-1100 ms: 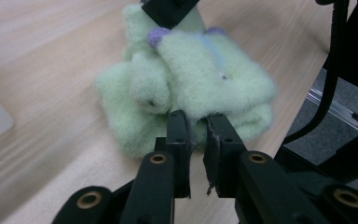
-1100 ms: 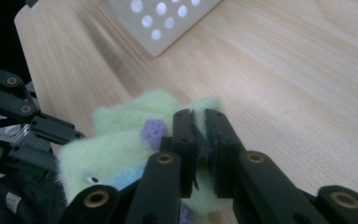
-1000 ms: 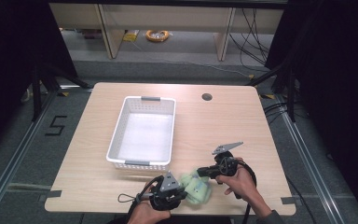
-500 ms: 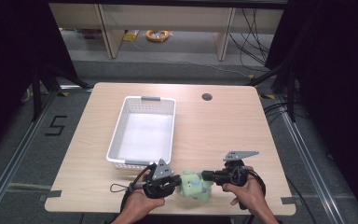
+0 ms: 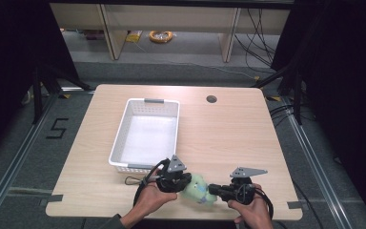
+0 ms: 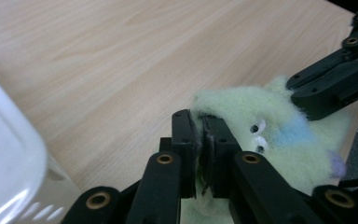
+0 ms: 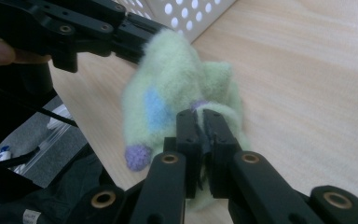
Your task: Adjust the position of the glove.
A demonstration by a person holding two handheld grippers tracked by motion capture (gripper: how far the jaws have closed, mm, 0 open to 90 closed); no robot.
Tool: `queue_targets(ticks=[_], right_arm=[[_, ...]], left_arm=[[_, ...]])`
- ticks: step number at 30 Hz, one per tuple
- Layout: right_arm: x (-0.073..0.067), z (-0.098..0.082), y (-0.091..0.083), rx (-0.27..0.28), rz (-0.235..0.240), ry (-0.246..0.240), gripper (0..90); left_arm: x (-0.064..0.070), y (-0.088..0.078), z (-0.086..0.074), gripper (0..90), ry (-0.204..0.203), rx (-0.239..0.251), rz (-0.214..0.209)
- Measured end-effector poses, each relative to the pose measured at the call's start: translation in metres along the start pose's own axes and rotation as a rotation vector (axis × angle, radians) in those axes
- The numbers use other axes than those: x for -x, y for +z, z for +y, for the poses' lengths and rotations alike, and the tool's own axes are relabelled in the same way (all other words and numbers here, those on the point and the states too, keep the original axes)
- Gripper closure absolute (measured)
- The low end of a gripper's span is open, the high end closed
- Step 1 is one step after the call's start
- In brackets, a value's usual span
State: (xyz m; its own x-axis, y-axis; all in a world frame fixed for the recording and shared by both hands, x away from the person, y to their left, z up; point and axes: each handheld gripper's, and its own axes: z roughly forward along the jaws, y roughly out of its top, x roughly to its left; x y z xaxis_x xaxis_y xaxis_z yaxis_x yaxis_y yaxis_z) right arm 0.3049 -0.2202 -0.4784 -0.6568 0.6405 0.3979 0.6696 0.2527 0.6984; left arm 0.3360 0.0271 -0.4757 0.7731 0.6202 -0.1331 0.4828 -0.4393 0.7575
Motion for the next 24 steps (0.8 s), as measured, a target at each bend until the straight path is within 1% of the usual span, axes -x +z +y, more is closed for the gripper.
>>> queue_targets(ticks=[1,2,3,4,5,6,7,8,9,10,11,12,13,14,15,16,17,18,19,20,21,22,23,24], right_arm=[[0.0,-0.003,0.002,-0.014,-0.013,-0.007,85.8],[0.0,-0.003,0.002,-0.014,-0.013,-0.007,85.8],[-0.002,-0.005,0.004,-0.025,-0.004,0.024,84.5],[-0.002,-0.005,0.004,-0.025,-0.004,0.024,84.5],[-0.001,-0.007,0.005,-0.026,-0.009,0.007,82.6],[-0.001,-0.007,0.005,-0.026,-0.009,0.007,82.6],[-0.004,-0.009,0.005,-0.035,-0.02,0.025,82.0],[-0.003,-0.01,0.005,-0.049,-0.028,-0.011,81.1],[-0.004,-0.013,0.004,-0.064,-0.037,-0.016,80.2],[-0.006,-0.015,0.004,-0.07,-0.034,0.018,80.1],[-0.005,-0.016,0.005,-0.065,-0.039,-0.004,79.6],[-0.005,-0.016,0.005,-0.065,-0.039,-0.004,79.6],[-0.004,-0.016,0.005,-0.069,-0.044,0.003,79.0],[-0.004,-0.016,0.005,-0.069,-0.044,0.003,79.0],[-0.001,-0.016,0.004,-0.07,-0.055,0.003,78.2],[0.003,-0.015,0.004,-0.066,-0.052,-0.031,77.9],[0.002,-0.015,0.004,-0.072,-0.052,-0.002,77.7],[0.005,-0.014,0.004,-0.07,-0.065,-0.023,77.7],[0.005,-0.013,0.005,-0.072,-0.055,-0.01,77.0],[0.005,-0.013,0.005,-0.072,-0.055,-0.01,77.0],[0.009,-0.012,0.005,-0.071,-0.039,-0.057,76.3],[0.007,-0.011,0.005,-0.075,-0.05,-0.027,74.3],[0.006,-0.01,0.003,-0.077,-0.076,-0.033,70.2],[0.006,-0.01,0.003,-0.077,-0.076,-0.033,70.2]], left_arm=[[-0.001,0.004,-0.002,84.0,-0.03,0.001,-0.008],[-0.001,0.004,-0.002,83.9,-0.03,0.001,-0.008],[-0.003,0.005,-0.003,83.8,-0.017,-0.006,0.005],[-0.003,0.005,-0.003,83.7,-0.017,-0.006,0.005],[-0.004,0.005,-0.004,83.5,-0.039,-0.005,-0.003],[-0.004,0.005,-0.004,83.3,-0.039,-0.005,-0.003],[-0.005,0.003,-0.005,83.3,-0.015,-0.019,0.01],[-0.006,0.003,-0.006,82.9,-0.014,-0.015,0.017],[-0.006,0.002,-0.007,82.4,-0.027,-0.023,0.011],[-0.006,0.002,-0.007,81.8,-0.027,-0.023,0.011],[-0.007,0.003,-0.009,81.2,-0.017,-0.032,0.003],[-0.007,0.003,-0.009,81.0,-0.017,-0.032,0.003],[-0.005,0.001,-0.011,80.6,-0.044,-0.038,0.005],[-0.005,0.001,-0.011,80.4,-0.044,-0.038,0.005],[-0.007,0.0,-0.013,80.3,-0.021,-0.048,0.006],[-0.007,-0.001,-0.014,80.3,-0.011,-0.043,0.012],[-0.006,-0.001,-0.016,80.2,-0.019,-0.045,0.007],[-0.006,-0.001,-0.016,80.0,-0.019,-0.045,0.007],[-0.006,-0.002,-0.019,80.0,-0.016,-0.05,0.008],[-0.006,-0.002,-0.019,79.9,-0.016,-0.05,0.008],[-0.006,-0.002,-0.021,79.9,-0.031,-0.048,0.005],[-0.005,-0.001,-0.022,79.1,-0.051,-0.041,0.009],[-0.008,-0.003,-0.022,76.6,-0.037,-0.049,0.005],[-0.008,-0.003,-0.022,75.2,-0.037,-0.049,0.005]])
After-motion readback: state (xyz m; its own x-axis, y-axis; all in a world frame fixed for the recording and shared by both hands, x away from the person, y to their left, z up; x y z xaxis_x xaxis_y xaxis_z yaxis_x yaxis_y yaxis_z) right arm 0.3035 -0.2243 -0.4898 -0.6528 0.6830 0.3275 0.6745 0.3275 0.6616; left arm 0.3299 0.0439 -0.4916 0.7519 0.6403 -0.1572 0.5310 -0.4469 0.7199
